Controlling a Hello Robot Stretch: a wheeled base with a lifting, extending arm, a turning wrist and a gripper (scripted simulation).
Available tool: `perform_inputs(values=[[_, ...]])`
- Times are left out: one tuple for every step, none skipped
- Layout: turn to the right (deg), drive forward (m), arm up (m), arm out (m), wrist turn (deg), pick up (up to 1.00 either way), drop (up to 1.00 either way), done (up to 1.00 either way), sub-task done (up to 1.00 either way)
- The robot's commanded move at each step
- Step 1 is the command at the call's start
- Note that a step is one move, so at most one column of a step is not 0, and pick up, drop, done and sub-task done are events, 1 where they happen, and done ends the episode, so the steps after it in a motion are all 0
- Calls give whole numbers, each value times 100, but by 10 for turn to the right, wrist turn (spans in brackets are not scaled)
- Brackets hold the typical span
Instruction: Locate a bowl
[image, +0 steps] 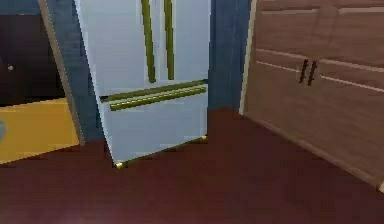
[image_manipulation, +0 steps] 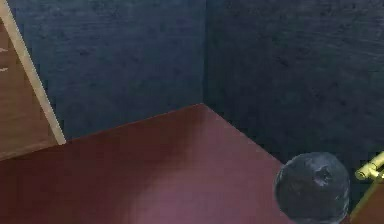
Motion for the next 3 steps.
perform_inputs(values=[[-390,0,0,0,0,0,0,0,0],[0,100,0,0,0,0,0,0,0],[-30,0,0,0,0,0,0,0,0]])
